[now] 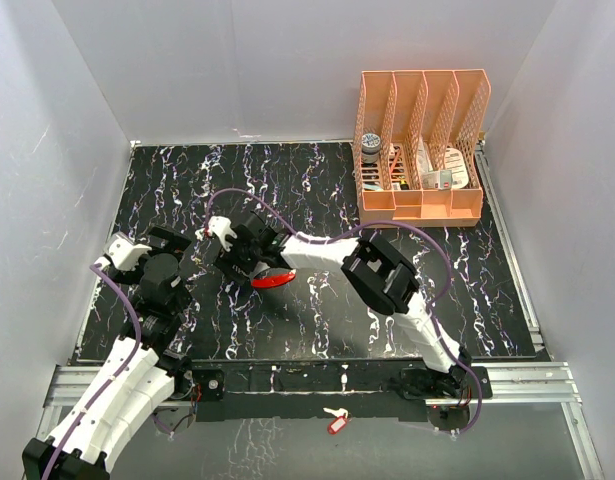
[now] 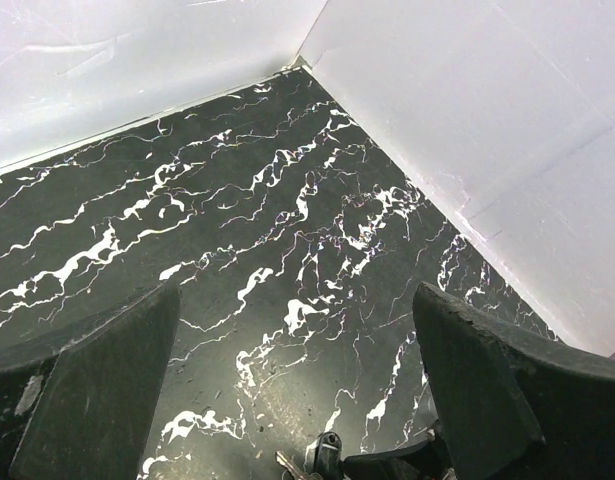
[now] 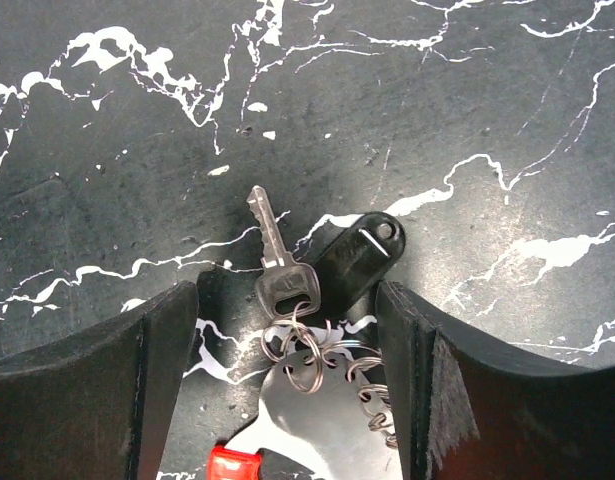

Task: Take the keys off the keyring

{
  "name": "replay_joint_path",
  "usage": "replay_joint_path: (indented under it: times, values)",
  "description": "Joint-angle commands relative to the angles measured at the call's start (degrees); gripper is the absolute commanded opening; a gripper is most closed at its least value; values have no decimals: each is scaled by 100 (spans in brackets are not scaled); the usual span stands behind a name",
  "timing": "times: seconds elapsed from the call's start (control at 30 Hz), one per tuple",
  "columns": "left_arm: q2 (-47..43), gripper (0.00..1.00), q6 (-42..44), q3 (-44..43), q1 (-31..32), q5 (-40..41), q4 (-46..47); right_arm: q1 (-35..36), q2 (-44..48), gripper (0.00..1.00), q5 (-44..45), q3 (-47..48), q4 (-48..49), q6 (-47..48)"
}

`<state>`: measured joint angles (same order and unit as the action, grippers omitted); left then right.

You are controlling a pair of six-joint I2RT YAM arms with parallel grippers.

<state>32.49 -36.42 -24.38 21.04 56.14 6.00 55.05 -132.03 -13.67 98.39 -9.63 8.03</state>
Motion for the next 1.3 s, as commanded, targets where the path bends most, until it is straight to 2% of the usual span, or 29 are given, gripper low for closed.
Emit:
replay_joint_path:
  times: [0.0, 0.2, 0.27, 0.4, 0.43, 0.83, 1.1, 1.27]
  values:
    - [-85, 99, 33, 13, -47, 68, 101, 151, -242, 67, 148, -131, -636, -211]
    - [-107, 99, 68, 40, -41, 68, 157, 190, -337, 56, 368, -41, -748, -227]
    - [-126, 99, 91, 50, -45, 70, 181, 204, -370, 43, 441, -47, -806, -229]
    - [-181, 99, 98, 69, -47, 65, 199, 216, -440, 4, 568, -87, -894, -290]
    - [-196, 99, 95, 75, -45, 70, 206, 217, -458, 0, 589, -98, -900, -312]
    - [-173, 99, 115, 82, -47, 15, 218, 226, -38, 0, 1222, -182, -618, -443]
    - [-208, 99, 327, 209, -47, -193, 549, 221, 906, 0, 1851, -434, -152, -571]
    - [-203, 98, 786, 340, -41, -821, 1181, 226, 1722, 0, 2377, -634, 298, -570]
